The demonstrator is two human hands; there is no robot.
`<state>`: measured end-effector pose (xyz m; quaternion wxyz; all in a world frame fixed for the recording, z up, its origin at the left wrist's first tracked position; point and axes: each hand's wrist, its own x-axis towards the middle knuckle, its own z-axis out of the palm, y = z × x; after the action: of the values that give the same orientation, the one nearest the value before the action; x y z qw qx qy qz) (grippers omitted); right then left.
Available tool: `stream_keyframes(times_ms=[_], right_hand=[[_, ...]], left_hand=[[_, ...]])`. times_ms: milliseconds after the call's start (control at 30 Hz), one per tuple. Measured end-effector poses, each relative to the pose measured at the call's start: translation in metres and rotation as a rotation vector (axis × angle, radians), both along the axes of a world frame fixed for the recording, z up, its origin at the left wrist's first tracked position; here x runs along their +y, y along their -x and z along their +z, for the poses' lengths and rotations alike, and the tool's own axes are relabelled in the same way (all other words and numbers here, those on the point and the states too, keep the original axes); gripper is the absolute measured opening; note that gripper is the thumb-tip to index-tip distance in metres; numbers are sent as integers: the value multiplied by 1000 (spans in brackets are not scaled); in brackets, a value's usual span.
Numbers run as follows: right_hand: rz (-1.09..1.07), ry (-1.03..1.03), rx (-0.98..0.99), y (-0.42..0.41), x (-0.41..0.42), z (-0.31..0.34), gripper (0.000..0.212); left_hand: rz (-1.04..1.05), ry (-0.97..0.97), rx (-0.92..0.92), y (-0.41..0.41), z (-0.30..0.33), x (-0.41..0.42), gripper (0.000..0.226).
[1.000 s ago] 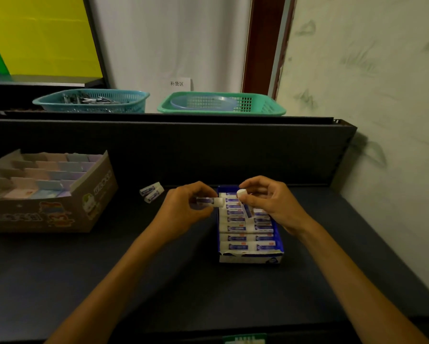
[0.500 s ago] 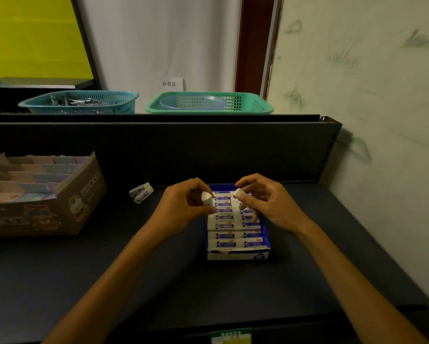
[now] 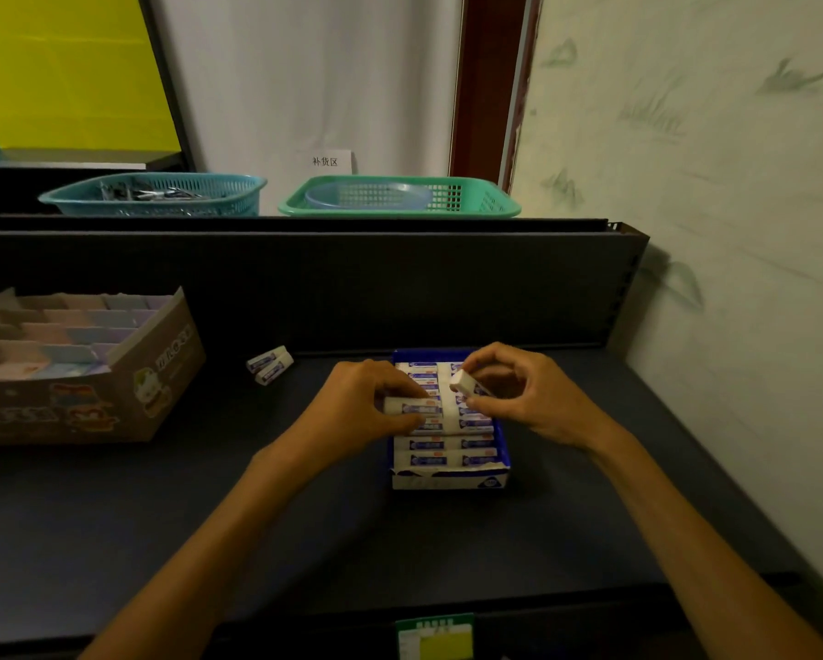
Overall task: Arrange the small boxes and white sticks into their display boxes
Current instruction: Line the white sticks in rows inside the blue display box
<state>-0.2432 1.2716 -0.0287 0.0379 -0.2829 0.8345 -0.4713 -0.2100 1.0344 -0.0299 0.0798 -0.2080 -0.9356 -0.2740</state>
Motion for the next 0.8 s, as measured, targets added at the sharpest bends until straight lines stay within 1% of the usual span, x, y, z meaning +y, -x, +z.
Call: stream_keyframes(times_ms=[167, 367, 500, 600, 800], right_hand=[[36, -168, 67, -8, 3, 2, 32], [38, -362, 110, -14, 1, 0, 31], [34, -446, 141, -14, -3, 0, 30], [33, -505, 150, -14, -6, -2, 34], [13, -595, 186, -13, -10, -6, 37]], left_hand=[[-11, 119, -14, -6, -1, 6, 35], [-52, 166, -73, -8, -4, 15, 35], [-37, 205, -54, -8, -7, 16, 34], [-49, 239, -42, -8, -12, 15, 33], [-54, 252, -41, -7, -14, 14, 34]])
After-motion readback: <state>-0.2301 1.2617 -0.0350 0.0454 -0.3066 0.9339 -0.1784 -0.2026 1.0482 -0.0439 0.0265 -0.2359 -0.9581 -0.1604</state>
